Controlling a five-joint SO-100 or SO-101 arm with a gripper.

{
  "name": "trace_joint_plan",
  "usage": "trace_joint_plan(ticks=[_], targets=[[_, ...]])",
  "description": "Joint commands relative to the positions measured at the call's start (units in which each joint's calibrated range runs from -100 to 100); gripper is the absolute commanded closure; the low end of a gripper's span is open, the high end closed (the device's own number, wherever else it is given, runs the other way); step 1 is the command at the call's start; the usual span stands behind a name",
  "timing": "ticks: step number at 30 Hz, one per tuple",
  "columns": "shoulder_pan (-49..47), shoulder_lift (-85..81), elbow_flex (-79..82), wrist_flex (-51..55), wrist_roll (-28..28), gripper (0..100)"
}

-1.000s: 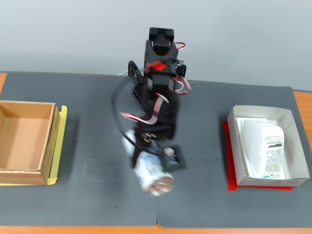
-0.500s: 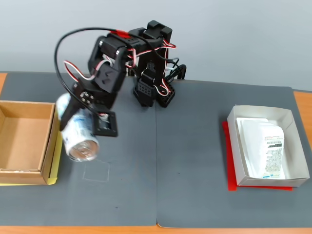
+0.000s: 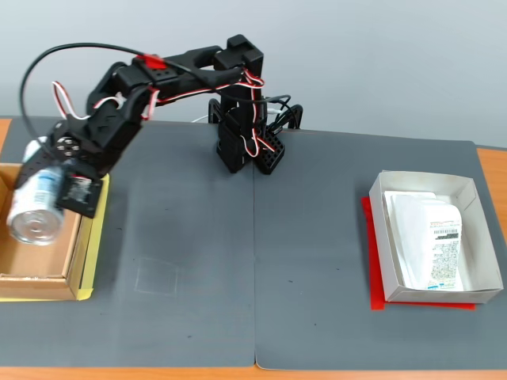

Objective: Pick the can and put it in the brown box

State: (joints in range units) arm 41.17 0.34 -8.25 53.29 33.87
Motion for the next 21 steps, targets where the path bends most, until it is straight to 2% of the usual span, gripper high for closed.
trace_joint_plan(ticks=[1,9,17,21], targets=[[2.46,3.6,-5.6,-3.94,1.62,90],[6.03,18.26,-21.52,-3.68,1.83,90],[7.0,21.05,-22.25,-2.98,2.97,90],[6.44,21.05,-21.61,-1.94,2.92,80]])
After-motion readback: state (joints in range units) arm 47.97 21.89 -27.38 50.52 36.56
